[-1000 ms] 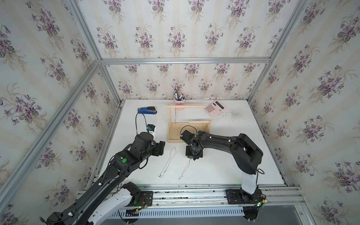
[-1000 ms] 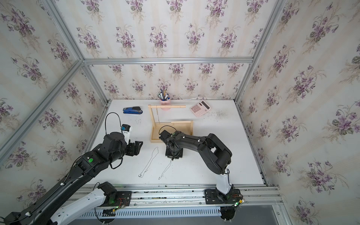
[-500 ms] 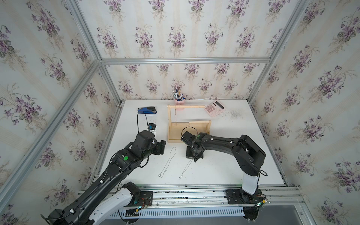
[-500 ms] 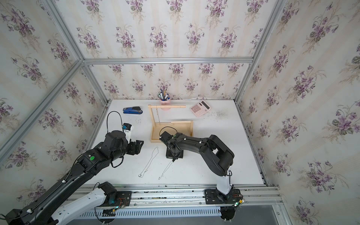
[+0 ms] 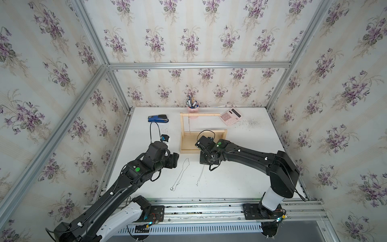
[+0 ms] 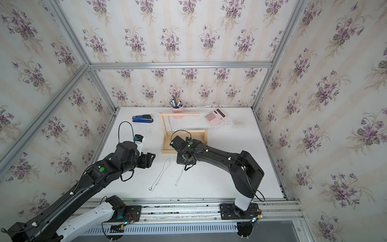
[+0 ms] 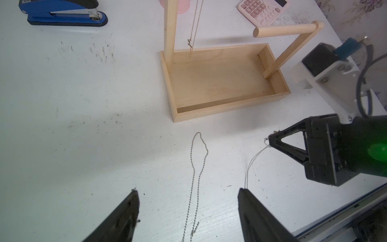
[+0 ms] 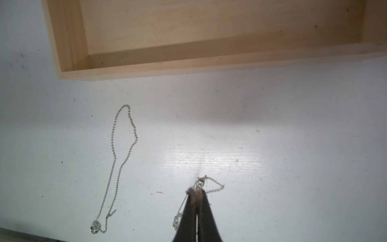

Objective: Hang the necklace on the jewelry display stand
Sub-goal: Pick up the necklace from the center of the board.

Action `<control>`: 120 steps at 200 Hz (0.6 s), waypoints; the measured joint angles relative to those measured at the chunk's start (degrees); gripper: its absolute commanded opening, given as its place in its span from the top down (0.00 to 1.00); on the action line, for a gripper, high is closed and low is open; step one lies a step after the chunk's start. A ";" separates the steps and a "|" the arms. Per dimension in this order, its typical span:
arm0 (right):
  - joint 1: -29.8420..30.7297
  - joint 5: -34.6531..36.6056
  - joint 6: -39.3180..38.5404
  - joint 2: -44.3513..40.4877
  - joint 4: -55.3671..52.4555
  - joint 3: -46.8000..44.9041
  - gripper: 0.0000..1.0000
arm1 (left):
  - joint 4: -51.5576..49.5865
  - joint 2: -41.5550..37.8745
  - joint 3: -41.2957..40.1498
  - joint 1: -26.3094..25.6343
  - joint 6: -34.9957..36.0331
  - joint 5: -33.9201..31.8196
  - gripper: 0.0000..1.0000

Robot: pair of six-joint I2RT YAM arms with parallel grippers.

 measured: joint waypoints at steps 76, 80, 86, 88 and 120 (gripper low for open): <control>0.39 2.36 -2.78 -5.88 -5.86 10.54 1.00 | 2.29 2.73 3.69 0.00 0.26 4.46 0.24; 0.39 2.60 -3.21 -6.12 -6.19 11.37 1.00 | 2.62 2.99 3.82 0.00 0.42 5.07 0.24; 0.39 2.91 -3.56 -6.38 -6.80 12.70 1.00 | 3.37 3.43 3.98 0.00 0.59 6.08 0.24; 0.39 2.97 -3.72 -6.45 -6.97 13.09 1.00 | 3.72 3.63 4.02 0.00 0.68 6.54 0.24; 0.39 3.85 -7.63 -7.13 -9.60 20.87 1.00 | 7.52 5.22 4.66 0.00 1.70 11.52 0.27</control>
